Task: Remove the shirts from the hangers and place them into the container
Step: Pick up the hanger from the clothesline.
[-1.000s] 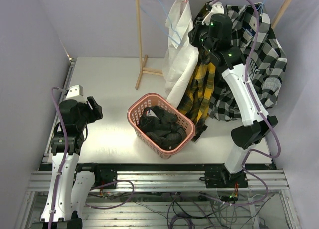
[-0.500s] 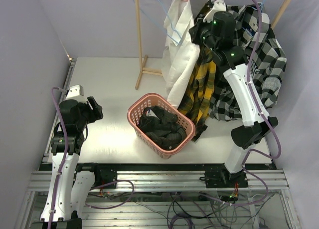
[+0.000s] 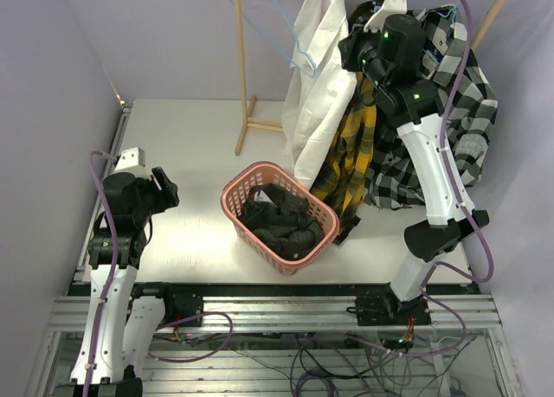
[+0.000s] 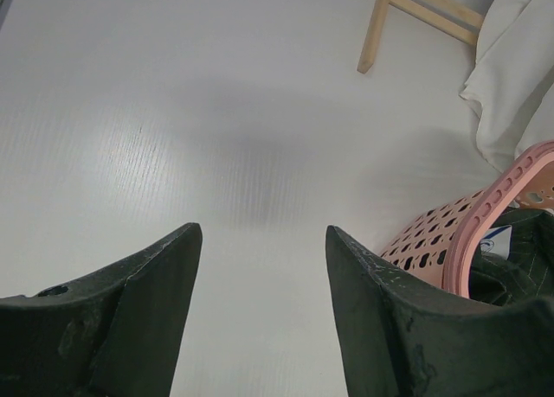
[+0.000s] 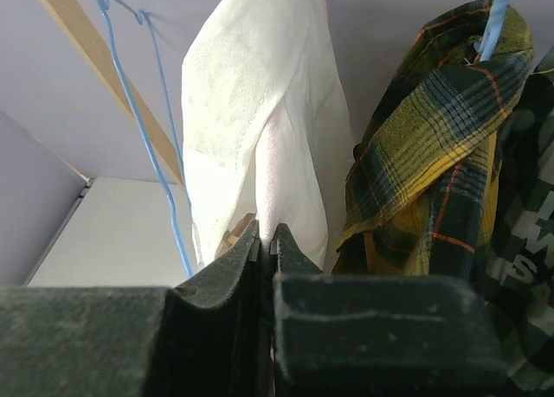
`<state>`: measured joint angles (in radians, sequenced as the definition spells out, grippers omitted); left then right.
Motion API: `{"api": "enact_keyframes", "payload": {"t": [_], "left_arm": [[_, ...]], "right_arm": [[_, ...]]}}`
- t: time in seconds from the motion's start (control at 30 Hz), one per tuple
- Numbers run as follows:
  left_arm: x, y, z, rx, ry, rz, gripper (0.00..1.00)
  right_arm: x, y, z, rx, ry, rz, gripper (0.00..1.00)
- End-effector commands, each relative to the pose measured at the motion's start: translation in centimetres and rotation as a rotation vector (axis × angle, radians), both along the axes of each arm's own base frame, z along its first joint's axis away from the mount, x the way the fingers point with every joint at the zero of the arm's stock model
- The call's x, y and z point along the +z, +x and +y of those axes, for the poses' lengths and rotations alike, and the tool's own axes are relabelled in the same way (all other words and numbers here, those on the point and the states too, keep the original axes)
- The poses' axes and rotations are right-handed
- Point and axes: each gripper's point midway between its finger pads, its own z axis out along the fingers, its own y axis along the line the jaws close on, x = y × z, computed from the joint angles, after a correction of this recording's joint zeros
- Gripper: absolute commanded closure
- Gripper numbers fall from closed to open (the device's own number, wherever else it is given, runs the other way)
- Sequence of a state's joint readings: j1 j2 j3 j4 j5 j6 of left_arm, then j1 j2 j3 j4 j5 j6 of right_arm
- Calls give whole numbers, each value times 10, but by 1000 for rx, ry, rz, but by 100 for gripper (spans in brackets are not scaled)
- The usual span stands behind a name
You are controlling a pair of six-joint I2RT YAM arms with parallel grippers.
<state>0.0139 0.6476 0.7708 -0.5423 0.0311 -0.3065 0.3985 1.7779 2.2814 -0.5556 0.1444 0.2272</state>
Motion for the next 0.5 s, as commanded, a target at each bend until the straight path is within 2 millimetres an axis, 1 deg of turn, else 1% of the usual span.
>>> {"api": "enact_keyframes", "payload": {"t": [0.0, 0.23, 0.3, 0.33, 0.47], "left_arm": [[5, 4, -7, -33, -9, -33, 30], [5, 4, -10, -50, -15, -33, 30], [5, 4, -10, -49, -15, -32, 30], [4, 4, -10, -50, -15, -30, 30], [5, 4, -9, -47, -14, -32, 30]], "right_arm": [[61, -39, -20, -11, 39, -136, 100], [51, -83, -25, 34, 39, -99, 100], [47, -97, -23, 65, 44, -90, 100], [50, -109, -24, 80, 52, -97, 100], [39, -137, -27, 116, 54, -69, 100]]}}
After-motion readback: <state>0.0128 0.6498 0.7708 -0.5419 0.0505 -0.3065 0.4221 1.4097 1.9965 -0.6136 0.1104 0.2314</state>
